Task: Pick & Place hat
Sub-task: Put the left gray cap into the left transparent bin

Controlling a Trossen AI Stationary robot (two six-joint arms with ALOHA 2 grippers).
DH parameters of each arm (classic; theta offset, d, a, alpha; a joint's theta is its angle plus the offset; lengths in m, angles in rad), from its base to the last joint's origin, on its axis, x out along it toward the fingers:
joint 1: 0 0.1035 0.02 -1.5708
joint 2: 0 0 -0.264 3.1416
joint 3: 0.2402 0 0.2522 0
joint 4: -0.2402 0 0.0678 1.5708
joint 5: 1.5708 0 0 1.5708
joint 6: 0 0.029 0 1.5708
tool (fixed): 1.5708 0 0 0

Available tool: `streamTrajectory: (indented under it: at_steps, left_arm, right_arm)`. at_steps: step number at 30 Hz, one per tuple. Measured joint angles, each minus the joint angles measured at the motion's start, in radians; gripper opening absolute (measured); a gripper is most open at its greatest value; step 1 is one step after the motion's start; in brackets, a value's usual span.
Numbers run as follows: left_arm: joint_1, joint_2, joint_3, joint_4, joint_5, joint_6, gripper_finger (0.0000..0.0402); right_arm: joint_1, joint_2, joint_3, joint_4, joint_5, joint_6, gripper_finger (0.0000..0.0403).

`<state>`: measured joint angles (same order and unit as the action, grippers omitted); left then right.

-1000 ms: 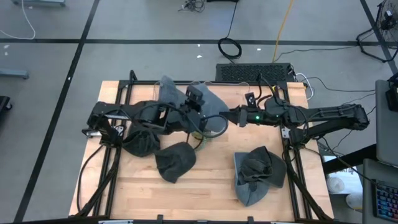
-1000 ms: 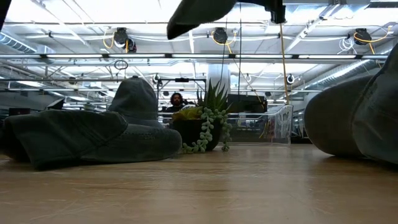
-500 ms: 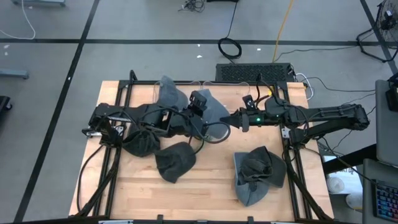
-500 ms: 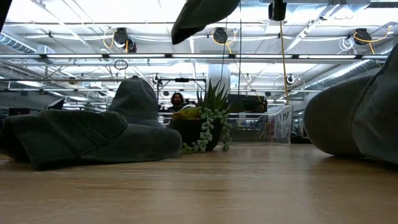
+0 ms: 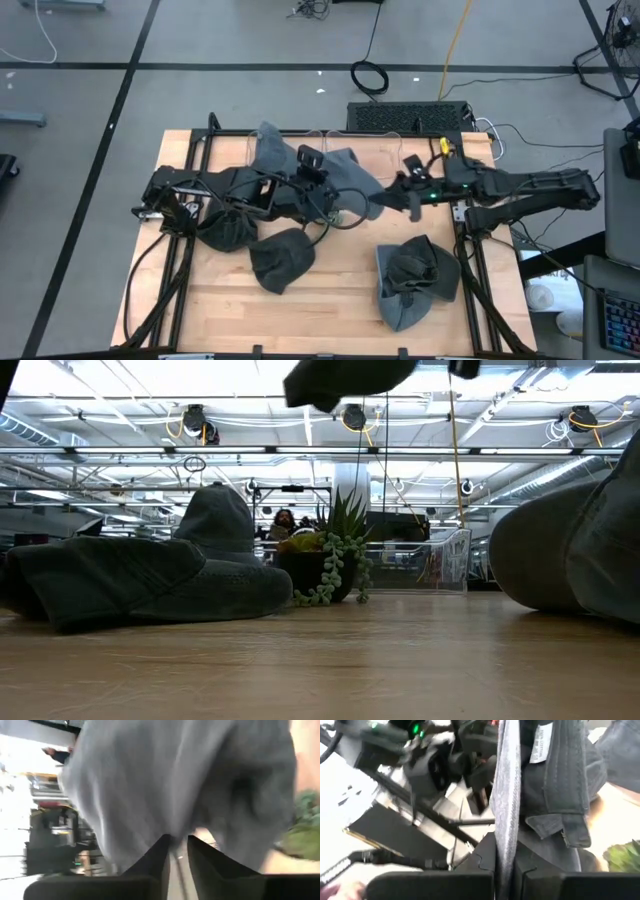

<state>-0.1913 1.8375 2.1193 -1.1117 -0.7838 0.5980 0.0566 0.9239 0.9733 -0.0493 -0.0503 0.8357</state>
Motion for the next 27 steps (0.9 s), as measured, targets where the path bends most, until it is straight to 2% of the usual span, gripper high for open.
streamTrajectory:
  at_steps: [4,9,12,18,23,27]
  left_arm:
    - [0.009,-0.015,0.0,-0.029,0.104,-0.141,0.0114]
    - [0.035,-0.038,-0.001,-0.037,0.184,-0.296,0.0159]
    - [0.063,-0.055,0.0,-0.035,0.277,-0.404,0.0186]
    - [0.14,-0.096,-0.001,-0.03,0.572,-0.577,0.023]
    - [0.202,-0.116,-0.001,0.037,0.843,-0.664,0.0253]
    - [0.236,-0.119,0.0,0.069,0.981,-0.699,0.0264]
  right_arm:
    - [0.009,-0.08,0.0,-0.098,0.015,-0.025,0.0001]
    - [0.009,-0.154,0.0,-0.158,0.018,-0.076,0.0001]
    - [0.009,-0.188,0.0,-0.193,-0.007,-0.11,0.0001]
    - [0.011,-0.216,0.001,-0.234,-0.136,-0.17,0.0001]
    - [0.011,-0.216,0.001,-0.222,-0.252,-0.2,0.0]
    - [0.012,-0.215,0.001,-0.179,-0.322,-0.211,0.0]
